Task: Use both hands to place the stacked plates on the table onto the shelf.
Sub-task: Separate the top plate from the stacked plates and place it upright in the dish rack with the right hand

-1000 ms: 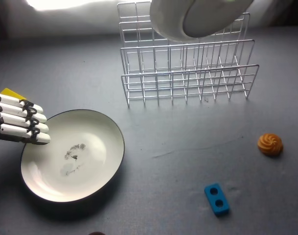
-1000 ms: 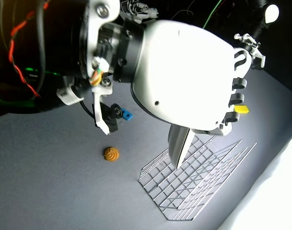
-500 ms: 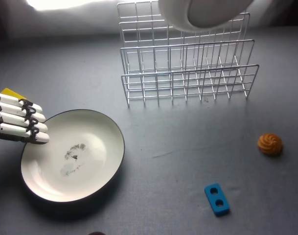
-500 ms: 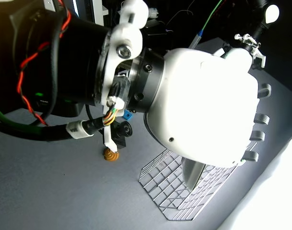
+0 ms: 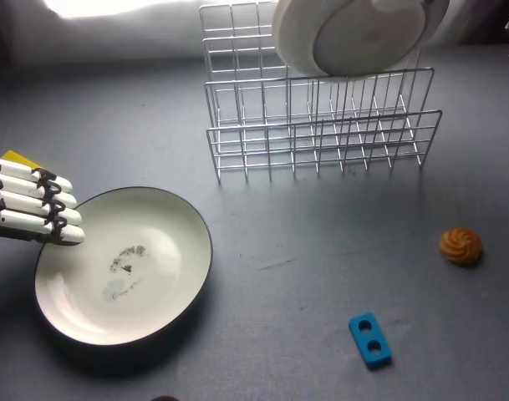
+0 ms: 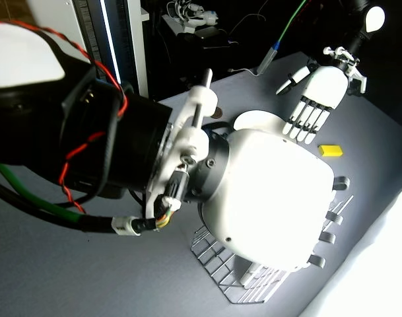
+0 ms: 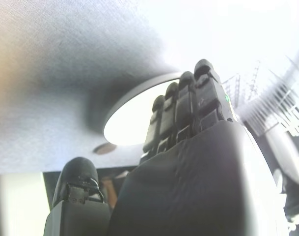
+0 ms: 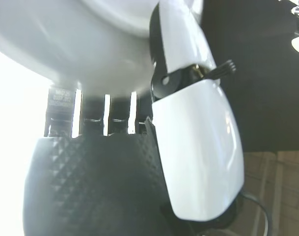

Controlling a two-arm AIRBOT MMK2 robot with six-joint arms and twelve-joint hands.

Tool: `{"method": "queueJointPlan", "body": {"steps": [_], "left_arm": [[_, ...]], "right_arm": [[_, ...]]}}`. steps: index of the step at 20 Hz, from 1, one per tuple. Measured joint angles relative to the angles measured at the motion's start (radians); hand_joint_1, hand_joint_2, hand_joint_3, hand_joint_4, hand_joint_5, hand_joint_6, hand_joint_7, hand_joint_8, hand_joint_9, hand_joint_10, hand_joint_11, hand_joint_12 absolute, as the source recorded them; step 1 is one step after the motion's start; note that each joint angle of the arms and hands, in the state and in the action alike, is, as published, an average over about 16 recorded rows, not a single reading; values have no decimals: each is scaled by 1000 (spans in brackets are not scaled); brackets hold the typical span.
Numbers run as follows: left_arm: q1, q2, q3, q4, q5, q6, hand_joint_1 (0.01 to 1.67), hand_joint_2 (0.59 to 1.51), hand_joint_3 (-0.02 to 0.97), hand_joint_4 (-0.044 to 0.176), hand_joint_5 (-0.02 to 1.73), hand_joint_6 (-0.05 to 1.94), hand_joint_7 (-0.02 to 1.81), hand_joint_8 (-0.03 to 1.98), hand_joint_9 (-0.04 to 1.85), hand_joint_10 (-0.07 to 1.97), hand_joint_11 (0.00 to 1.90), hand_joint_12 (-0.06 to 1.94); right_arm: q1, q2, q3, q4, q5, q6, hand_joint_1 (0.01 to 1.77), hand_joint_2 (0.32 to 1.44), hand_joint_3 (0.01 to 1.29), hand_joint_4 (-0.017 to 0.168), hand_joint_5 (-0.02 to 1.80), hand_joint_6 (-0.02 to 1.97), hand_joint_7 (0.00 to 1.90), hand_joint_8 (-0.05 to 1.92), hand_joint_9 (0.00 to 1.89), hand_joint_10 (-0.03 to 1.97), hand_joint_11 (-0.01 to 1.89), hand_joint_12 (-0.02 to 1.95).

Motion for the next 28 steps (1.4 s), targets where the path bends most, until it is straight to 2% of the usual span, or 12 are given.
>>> {"method": "queueJointPlan", "body": {"steps": [11, 21, 28], "left_arm": [[1, -5, 7, 1, 1, 4, 15, 1161, 22, 0, 23, 20, 59, -6, 30, 10, 19, 7], [8, -11, 14, 0, 3, 5, 15, 1163, 22, 0, 23, 20, 43, -6, 24, 13, 19, 6], [13, -11, 14, -1, 5, 5, 15, 1163, 22, 0, 21, 20, 25, -8, 17, 15, 19, 5]], "right_arm": [[-33, -64, 69, 10, -4, -11, 1307, 1053, 13, -8, 797, 1061, 946, 1048, 900, 1140, 815, 1223], [-83, -82, 78, 28, -28, -16, 1312, 1079, 13, -8, 779, 1103, 924, 1071, 885, 1213, 783, 1310], [-109, -87, 79, 37, -45, -18, 1325, 1098, 13, -8, 768, 1117, 929, 1050, 898, 1186, 786, 1303]]}}
